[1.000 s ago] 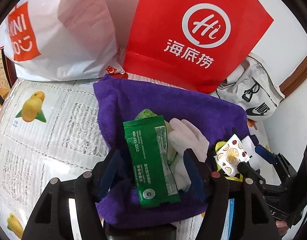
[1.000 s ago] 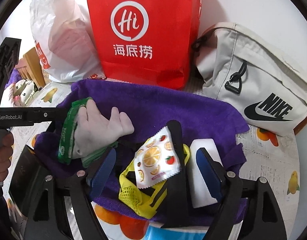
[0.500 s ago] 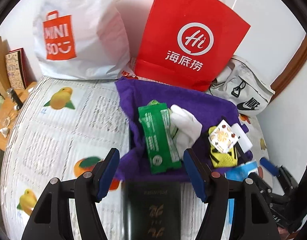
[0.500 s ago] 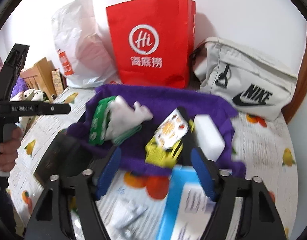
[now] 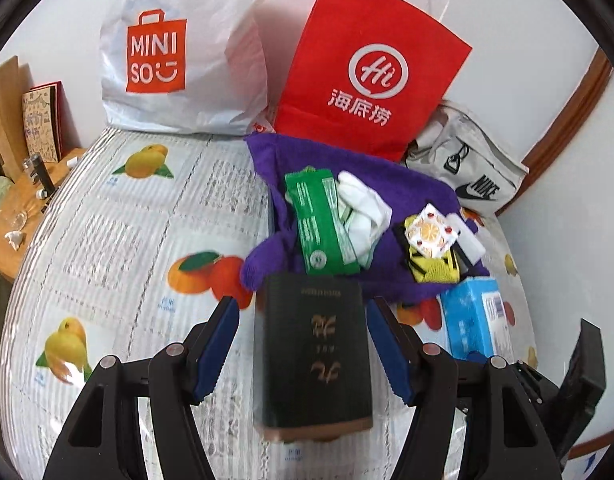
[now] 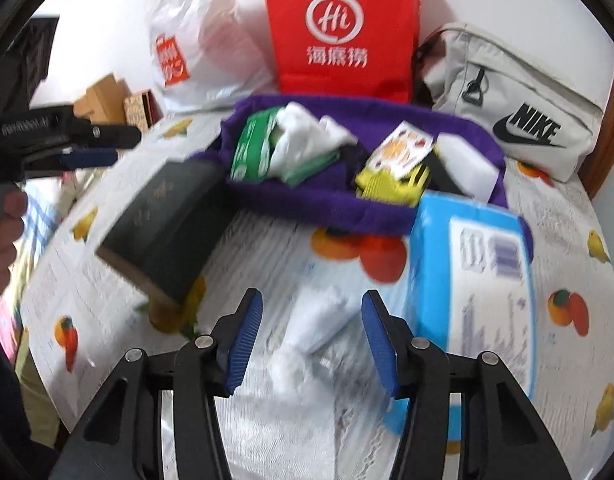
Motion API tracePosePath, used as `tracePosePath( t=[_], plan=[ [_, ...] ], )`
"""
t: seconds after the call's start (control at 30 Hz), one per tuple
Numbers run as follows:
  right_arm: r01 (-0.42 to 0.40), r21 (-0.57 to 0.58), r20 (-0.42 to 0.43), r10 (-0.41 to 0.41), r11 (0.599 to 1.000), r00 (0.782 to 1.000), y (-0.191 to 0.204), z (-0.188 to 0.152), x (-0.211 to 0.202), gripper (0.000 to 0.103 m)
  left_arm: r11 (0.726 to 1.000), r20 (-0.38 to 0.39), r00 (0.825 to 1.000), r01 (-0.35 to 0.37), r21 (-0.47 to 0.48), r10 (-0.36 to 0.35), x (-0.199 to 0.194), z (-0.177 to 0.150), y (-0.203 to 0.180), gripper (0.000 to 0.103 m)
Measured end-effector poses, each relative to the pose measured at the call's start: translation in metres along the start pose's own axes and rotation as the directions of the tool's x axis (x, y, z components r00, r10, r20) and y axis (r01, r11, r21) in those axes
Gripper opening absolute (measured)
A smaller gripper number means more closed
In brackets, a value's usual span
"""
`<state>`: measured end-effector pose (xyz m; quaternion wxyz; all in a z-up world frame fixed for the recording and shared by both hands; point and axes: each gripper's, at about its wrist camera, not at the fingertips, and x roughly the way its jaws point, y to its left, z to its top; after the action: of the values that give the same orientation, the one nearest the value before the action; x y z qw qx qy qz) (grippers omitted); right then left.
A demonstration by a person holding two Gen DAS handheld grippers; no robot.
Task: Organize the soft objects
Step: 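Grasp the white mesh bag on the bed cover with the right tool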
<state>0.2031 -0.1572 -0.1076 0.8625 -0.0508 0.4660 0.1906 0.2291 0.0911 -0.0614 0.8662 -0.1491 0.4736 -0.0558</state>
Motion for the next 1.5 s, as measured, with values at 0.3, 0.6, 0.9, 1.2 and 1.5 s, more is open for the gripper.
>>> tracePosePath(
  t=[0.3,0.6,0.9,1.2,1.5],
  plan=[
    [0.035,-0.042,-0.050,-0.037,0.999,0.998,0.017,-0.028,0.018,0.044,1.000,-0.024,0.999,0.023,-0.001,-0.023,-0.005,-0.021,0.003,0.064],
    [0.141,-0.121,-0.039,-0.146,0.983,0.988,0.033,-0.038,0.024,0.041,0.999,-0.022,0.999,0.037,0.012,-0.037,-0.014,-0.033,0.000,0.064],
    [0.064,-0.066,-0.066,-0.068,0.996,0.996,0.027,-0.041,0.023,0.021,0.999,-0.012,0.999,0.033,0.014,-0.033,-0.026,-0.041,-0.001,0.064],
    [-0.051,-0.011,0.018,0.051,0.999,0.999,0.029,-0.046,-0.016,0.021,0.999,-0.001,1.000,0.027,0.041,-0.027,-0.042,-0.060,-0.013,0.064],
    [-0.039,0.033,0.077,0.036,0.999,0.996,0.004,-0.069,-0.057,0.021,0.997,-0.050,0.997,0.055,0.056,-0.052,-0.040,-0.097,-0.034,0.064]
  ],
)
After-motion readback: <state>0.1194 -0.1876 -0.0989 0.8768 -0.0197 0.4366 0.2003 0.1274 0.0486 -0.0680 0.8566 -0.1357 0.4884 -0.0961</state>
